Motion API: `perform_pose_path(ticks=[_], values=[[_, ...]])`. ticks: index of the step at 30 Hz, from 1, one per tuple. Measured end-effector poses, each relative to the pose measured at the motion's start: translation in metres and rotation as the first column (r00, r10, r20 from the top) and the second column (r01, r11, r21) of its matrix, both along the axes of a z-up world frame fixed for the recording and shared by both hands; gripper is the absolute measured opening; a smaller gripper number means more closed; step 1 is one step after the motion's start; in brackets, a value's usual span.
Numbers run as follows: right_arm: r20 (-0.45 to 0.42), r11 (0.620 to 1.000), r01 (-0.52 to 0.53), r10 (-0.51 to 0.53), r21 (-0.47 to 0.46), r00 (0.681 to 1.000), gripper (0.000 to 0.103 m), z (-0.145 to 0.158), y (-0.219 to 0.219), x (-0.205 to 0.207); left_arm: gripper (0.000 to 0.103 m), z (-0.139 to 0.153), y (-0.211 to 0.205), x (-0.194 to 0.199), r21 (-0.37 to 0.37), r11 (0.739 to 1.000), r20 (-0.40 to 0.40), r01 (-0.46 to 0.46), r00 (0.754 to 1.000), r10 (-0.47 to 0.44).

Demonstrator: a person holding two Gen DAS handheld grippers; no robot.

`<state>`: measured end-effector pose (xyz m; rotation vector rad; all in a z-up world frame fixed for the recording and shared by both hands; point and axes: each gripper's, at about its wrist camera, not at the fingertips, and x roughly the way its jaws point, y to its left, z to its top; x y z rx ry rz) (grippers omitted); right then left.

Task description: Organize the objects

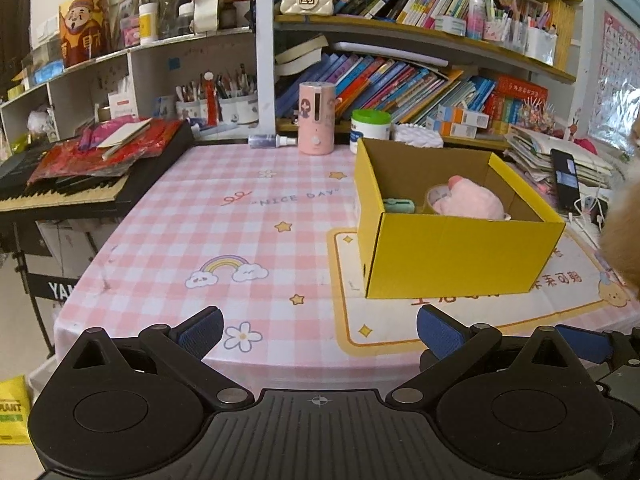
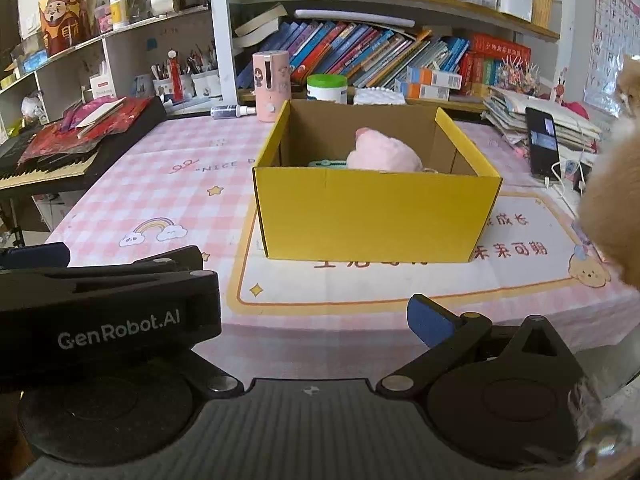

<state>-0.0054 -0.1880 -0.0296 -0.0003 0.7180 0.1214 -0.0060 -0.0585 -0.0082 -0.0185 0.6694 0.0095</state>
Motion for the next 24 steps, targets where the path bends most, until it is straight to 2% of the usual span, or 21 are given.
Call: perform_pose_path(ticks=[24], values=[[-0.024, 1.0, -0.005, 0.005, 0.007, 1.0, 0.103, -0.0031, 0.0018, -0.0011, 0.103, -0.0014, 0.004, -0.002, -0.02, 1.0, -0.025, -0.014, 1.0, 0.014]])
